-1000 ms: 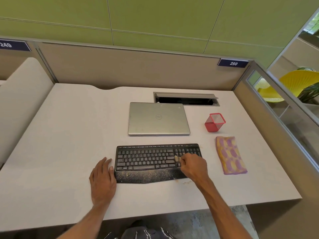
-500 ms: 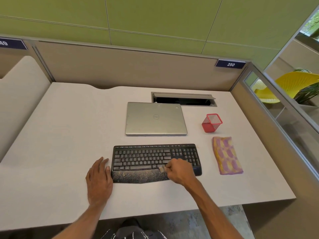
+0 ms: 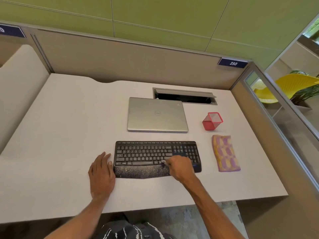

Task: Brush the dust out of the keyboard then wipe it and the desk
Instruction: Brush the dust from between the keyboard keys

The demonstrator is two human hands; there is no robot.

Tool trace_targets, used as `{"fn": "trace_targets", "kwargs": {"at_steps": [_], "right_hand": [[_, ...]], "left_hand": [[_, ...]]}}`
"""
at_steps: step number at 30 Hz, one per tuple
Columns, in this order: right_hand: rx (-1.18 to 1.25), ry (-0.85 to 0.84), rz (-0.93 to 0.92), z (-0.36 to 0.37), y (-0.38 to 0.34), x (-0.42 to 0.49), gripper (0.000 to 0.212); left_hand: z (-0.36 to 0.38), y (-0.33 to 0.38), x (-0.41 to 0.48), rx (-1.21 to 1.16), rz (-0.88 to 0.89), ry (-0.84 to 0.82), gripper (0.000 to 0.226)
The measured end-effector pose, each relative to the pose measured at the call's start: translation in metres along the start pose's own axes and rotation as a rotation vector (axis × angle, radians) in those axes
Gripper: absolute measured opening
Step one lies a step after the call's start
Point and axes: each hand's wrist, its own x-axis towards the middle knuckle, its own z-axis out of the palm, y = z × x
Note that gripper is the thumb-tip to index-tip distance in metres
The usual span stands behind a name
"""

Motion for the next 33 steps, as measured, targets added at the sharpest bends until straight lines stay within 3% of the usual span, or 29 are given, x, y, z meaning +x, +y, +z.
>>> {"fn": "trace_targets", "kwargs": {"at_steps": [3,9,15,20,23,29,33], "right_hand": [[0.044,0.045,-0.02,-0.004,-0.009,0.0,0.013],[-0.01,-0.024,0.116,-0.014,0.001,-0.004,0.015],[0.086,-0.035,0.073,-0.004,-0.037,0.0,0.021],[0.25,0.066,0.242,-0.014,-0.029,-0.001,0.027],[0.179,0.051,0.311,-0.014,-0.02,0.003,0.023],[0.184,-0.077,0.182,-0.004,-0.034,0.01,0.019],[0.278,0.007,0.228,-0.011,-0.027,0.012,0.021]], "left_hand": [[-0.001,-0.001,0.0,-0.004,-0.002,-0.004,0.051],[-0.001,-0.002,-0.001,-0.013,0.001,-0.009,0.05],[-0.001,-0.005,-0.001,-0.045,0.013,-0.017,0.048],[-0.002,-0.007,0.001,-0.072,0.023,-0.013,0.048],[-0.001,-0.008,-0.001,-0.058,0.019,-0.009,0.048],[0.001,-0.006,-0.001,-0.059,0.011,-0.005,0.048],[0.0,-0.008,0.001,-0.074,0.026,0.01,0.048]]}}
